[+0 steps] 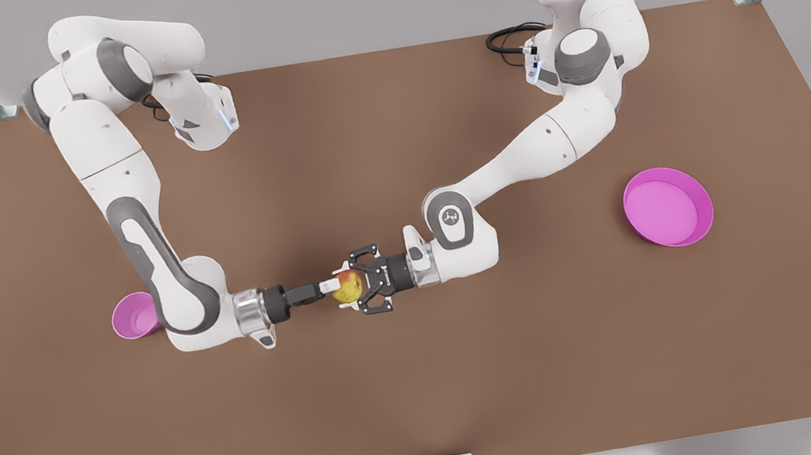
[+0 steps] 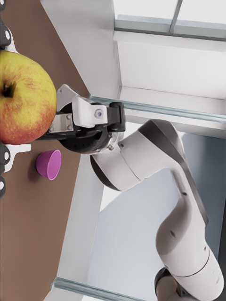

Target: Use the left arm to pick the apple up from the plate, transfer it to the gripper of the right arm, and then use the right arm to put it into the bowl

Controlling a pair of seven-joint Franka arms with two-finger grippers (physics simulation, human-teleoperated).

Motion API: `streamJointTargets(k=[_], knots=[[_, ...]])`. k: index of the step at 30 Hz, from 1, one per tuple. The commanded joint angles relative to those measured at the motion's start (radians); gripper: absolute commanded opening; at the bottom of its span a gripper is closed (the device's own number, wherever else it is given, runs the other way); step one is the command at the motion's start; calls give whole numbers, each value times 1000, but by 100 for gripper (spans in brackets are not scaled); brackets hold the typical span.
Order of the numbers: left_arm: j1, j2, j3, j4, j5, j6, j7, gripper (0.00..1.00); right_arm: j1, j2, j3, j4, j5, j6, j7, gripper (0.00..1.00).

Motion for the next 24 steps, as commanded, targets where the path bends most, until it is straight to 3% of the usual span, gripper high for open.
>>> streamJointTargets(k=[1,5,7,10,13,14,15,24], knots=[[0,-2,1,-1,3,-9,12,64,14,-1,1,0,3,27,87,100],[-3,-2,5,1,3,-8,12,64,30,-1,4,0,9,30,87,99],[-5,-2,5,1,3,-8,12,64,30,-1,4,0,8,30,89,85],[-5,-2,5,1,1,-8,12,64,31,-1,4,0,8,30,87,74],[-5,-2,5,1,3,-8,12,64,30,-1,4,0,8,30,87,69],[-6,-4,5,-1,-11,-2,11,77,30,-1,4,0,8,30,87,69],[-11,-7,5,-1,-26,1,11,99,30,-1,4,0,8,30,87,69],[-8,-8,7,-2,-26,1,11,99,21,-1,3,-20,-18,21,81,69]])
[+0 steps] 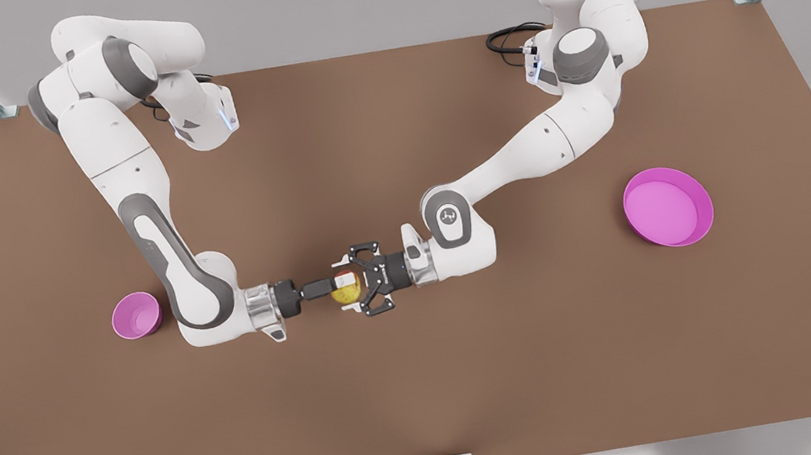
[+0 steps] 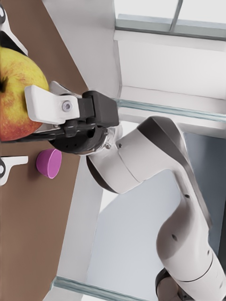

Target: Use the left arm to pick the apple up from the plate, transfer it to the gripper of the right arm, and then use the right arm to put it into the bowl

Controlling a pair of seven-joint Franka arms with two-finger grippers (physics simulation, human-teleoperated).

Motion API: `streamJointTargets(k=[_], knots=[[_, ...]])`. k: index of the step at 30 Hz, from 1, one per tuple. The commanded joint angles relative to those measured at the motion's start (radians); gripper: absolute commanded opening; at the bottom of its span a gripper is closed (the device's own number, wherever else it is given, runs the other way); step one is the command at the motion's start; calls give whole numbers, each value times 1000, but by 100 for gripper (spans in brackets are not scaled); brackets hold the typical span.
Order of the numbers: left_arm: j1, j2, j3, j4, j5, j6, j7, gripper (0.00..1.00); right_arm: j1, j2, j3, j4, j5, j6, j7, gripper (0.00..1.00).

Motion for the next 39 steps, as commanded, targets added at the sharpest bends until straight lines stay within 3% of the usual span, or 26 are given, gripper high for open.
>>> streamJointTargets(k=[1,8,15,18,23,24,25,26,28,29,32,34,36,39], knots=[[2,-2,0,0,-1,0,0,99,-2,-1,0,-5,-17,-5,18,69],[44,-10,0,-16,2,-2,0,99,-7,7,-10,-4,-37,0,-2,69],[256,-74,-29,-284,-3,26,-9,99,-59,7,-26,-2,-163,3,-16,69],[383,-160,-16,-378,6,13,-142,100,-77,-3,-44,2,-286,13,-15,69],[476,-678,376,-681,9,-23,-416,100,-166,-66,-40,15,-580,3,-5,69],[460,-771,487,-700,60,-140,-495,100,-214,-70,-32,15,-643,0,-10,69],[454,-804,603,-646,329,-334,-697,100,-238,-82,-30,15,-703,0,-16,69],[512,-807,627,-505,600,-646,-897,100,-266,-85,-29,13,-746,-3,-31,69],[557,-823,635,-243,848,-1152,-1152,100,-303,-93,-29,15,-836,3,-54,69],[557,-840,629,-195,929,-1244,-1282,100,-317,-96,-29,15,-881,6,-59,69],[546,-1057,640,-163,965,-1327,-1821,100,-390,-96,-29,13,-996,7,-153,69],[131,-1134,1084,-167,950,-1327,-1953,100,-412,-95,-30,13,-1079,36,-189,69],[-150,-1151,1391,-171,861,-1321,-2006,100,-439,-96,-30,15,-1145,44,-219,69],[-158,-1151,1400,-166,789,-1352,-2098,100,-469,-105,-29,16,-1240,44,-269,69]])
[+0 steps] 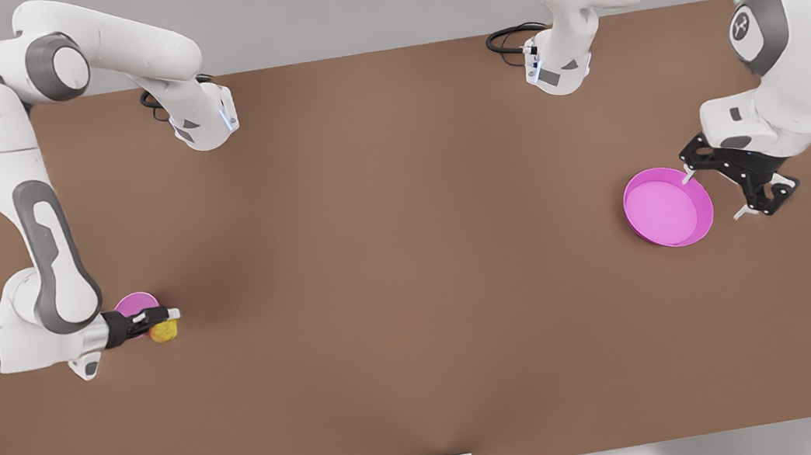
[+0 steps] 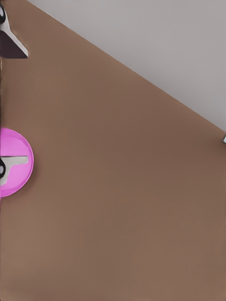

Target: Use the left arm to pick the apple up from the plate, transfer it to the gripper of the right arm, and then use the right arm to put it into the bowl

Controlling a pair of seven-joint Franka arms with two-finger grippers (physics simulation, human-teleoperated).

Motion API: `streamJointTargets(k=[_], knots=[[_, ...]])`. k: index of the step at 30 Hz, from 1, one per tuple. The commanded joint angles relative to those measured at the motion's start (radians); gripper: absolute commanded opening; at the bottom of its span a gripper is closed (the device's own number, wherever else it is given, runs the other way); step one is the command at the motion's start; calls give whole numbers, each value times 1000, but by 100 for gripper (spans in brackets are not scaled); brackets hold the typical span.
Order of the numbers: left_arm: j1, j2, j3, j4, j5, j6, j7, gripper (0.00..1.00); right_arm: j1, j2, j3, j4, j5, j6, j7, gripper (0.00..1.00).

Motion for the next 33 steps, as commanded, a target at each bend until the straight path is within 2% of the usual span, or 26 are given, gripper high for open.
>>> streamJointTargets(k=[1,5,10,14,20,23,24,29,32,33], knots=[[-15,-2,21,2,-36,-170,-1064,100,-10,-14,1,2,-149,12,-185,69],[-14,7,21,1,-44,-167,-1063,100,-41,-31,1,-1,-218,8,-262,69],[-23,6,1,1,-43,-173,-1075,100,-46,-46,1,-4,-238,-97,-274,69],[-80,6,1,1,-35,-173,-1110,100,-46,-43,1,-8,-238,-117,-274,69],[-80,4,1,1,-36,-174,-1110,100,-47,-34,-1,-20,-245,-117,-274,71],[-80,6,1,1,-36,-173,-1110,100,-50,-17,-10,-18,-250,-111,-276,86],[-80,6,1,1,-35,-173,-1110,100,-58,-11,-10,-17,-250,-109,-276,100],[-80,6,1,1,-35,-173,-1120,100,-64,-11,-10,-9,-250,-108,-285,100],[-80,4,1,2,-35,-173,-1120,100,-36,-19,4,204,-267,-117,-273,100],[-80,6,1,2,-32,-170,-1120,100,29,-20,3,354,-301,-117,-256,100]])
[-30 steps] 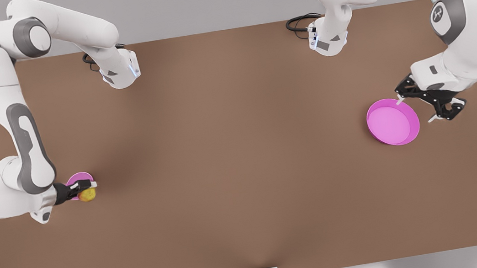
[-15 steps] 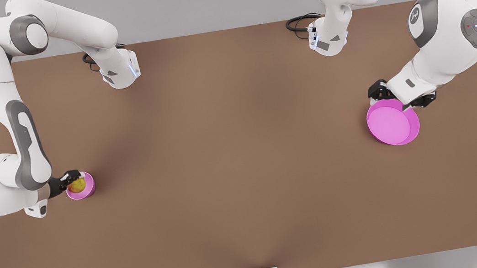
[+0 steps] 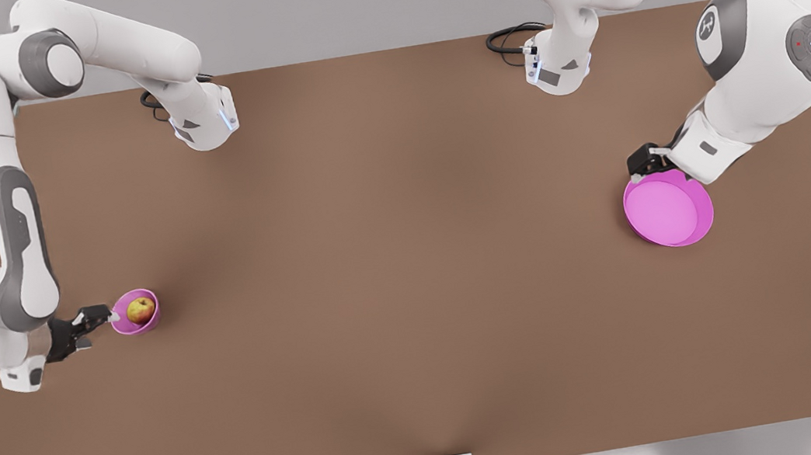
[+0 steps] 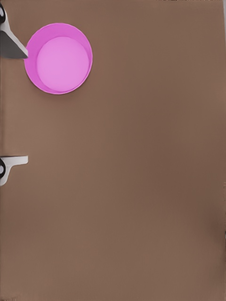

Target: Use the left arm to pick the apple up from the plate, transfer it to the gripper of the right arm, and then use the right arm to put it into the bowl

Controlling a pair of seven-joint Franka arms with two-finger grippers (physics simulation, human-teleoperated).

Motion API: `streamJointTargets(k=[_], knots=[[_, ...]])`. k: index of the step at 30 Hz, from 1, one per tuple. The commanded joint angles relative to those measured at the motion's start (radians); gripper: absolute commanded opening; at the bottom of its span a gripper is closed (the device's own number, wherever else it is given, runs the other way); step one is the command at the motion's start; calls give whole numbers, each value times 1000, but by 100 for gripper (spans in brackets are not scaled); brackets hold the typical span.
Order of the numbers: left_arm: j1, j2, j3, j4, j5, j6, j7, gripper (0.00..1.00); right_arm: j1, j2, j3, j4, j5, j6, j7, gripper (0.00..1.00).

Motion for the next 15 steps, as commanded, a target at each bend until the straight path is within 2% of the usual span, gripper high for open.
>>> streamJointTargets(k=[1,4,5,6,9,10,11,15], knots=[[0,-1,1,2,4,6,-188,100,79,-16,2,161,-69,-8,39,100],[3,13,4,5,7,45,-144,100,161,-185,-13,195,-120,-14,232,100],[3,27,4,5,7,79,-145,100,276,-298,-137,115,-99,-43,456,100],[3,48,4,21,7,93,-141,100,398,-413,-257,-39,-37,-50,708,100],[5,76,4,32,7,185,-127,100,400,-478,-265,-153,12,90,745,100],[17,107,7,58,7,197,-110,100,402,-515,-265,-181,9,78,740,100],[31,116,5,67,6,197,-107,100,402,-585,-259,-235,9,-37,741,100],[31,116,5,67,6,196,-107,100,420,-501,-250,-132,14,-123,768,100]])
